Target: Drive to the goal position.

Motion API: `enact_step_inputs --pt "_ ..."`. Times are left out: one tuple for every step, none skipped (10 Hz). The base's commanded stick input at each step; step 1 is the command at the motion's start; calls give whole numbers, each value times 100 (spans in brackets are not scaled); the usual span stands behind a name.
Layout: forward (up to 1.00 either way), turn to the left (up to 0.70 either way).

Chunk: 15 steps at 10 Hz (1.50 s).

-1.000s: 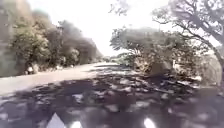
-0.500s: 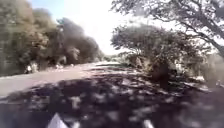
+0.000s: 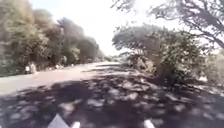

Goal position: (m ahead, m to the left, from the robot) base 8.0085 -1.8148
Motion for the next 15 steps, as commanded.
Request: enact_step_inputs --pt "50 0" --pt "50 0" --pt "50 0" --pt "50 0" --pt "50 0" --pt "50 0" --pt "50 0" --pt "50 -50" --pt "50 -50" --pt "50 -50" --pt "50 -50" --pt "50 -50" --pt "50 0" --pt "50 0" --pt "50 0"
